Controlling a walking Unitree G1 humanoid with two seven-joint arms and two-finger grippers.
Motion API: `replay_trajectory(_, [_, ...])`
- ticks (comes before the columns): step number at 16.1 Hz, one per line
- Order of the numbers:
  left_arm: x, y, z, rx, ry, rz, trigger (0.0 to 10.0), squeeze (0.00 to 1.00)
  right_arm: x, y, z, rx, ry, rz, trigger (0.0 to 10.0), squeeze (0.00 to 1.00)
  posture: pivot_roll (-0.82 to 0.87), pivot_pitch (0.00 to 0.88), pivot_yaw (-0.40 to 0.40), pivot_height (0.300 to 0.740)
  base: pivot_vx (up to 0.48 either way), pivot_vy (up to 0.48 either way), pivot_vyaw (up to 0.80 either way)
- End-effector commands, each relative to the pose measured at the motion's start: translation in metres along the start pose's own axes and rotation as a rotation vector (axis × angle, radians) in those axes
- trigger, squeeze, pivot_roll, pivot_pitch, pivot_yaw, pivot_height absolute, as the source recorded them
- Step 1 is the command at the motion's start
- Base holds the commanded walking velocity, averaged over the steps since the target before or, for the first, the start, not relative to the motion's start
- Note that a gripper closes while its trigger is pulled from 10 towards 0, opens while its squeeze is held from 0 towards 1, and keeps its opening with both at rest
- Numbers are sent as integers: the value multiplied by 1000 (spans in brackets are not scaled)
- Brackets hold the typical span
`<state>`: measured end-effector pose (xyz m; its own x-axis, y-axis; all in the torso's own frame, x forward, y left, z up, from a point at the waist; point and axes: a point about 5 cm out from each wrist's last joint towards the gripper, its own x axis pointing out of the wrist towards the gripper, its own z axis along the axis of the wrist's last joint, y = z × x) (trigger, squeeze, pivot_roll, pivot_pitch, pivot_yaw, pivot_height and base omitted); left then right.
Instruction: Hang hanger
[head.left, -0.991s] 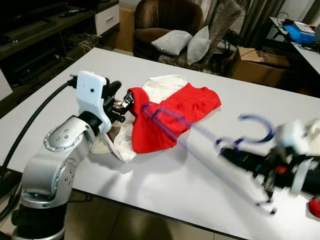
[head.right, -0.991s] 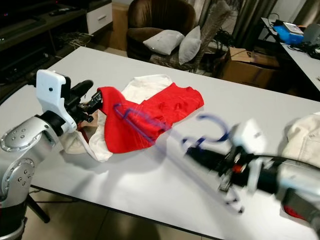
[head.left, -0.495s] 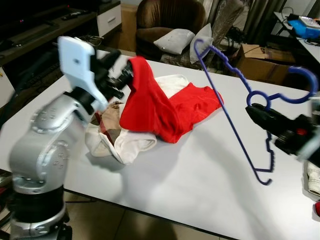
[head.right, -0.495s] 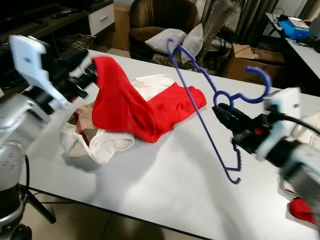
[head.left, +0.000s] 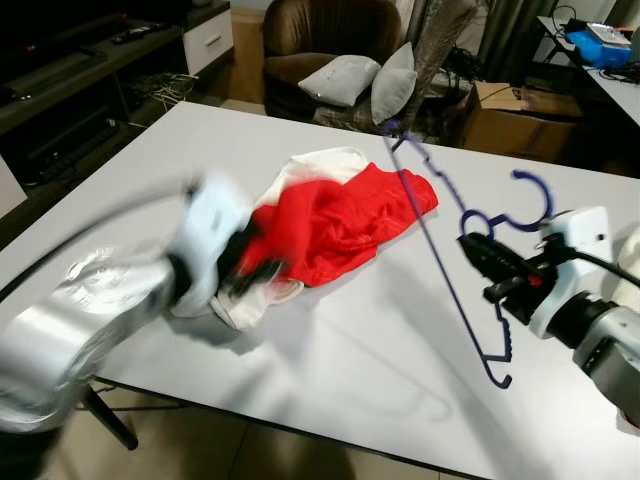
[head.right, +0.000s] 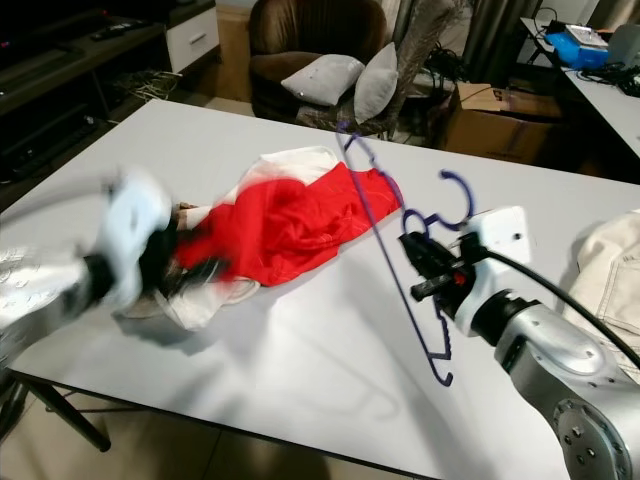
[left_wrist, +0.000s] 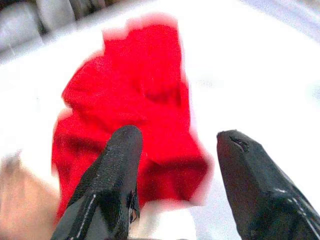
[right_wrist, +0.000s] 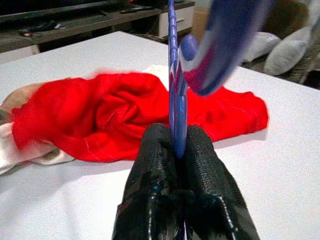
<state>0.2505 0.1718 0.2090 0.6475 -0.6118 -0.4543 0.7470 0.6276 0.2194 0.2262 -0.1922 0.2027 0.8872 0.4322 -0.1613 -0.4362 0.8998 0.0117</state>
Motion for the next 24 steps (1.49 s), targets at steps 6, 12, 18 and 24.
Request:
replay_trajectory(6, [-65, 28, -10, -5, 54, -177, 10000, 1000, 3, -1, 4, -65, 3, 64, 10000, 0, 40, 0, -66, 740, 0, 0, 0])
replay_trajectory(12, [-60, 78, 53, -91, -502, 231, 10000, 153, 5, -21, 13, 9, -56, -105, 10000, 0, 32, 0, -61, 740, 0, 0, 0])
replay_trajectory(18, [22, 22, 60, -242, -573, 237, 10000, 0, 20, 2, 4, 82, -79, -204, 10000, 0, 19, 0, -48, 740, 0, 0, 0])
replay_trajectory(24, [39, -9, 7, -273, -440, 381, 10000, 0, 23, 19, -15, 53, -42, -242, 10000, 0, 0, 0, -51, 740, 0, -47, -457])
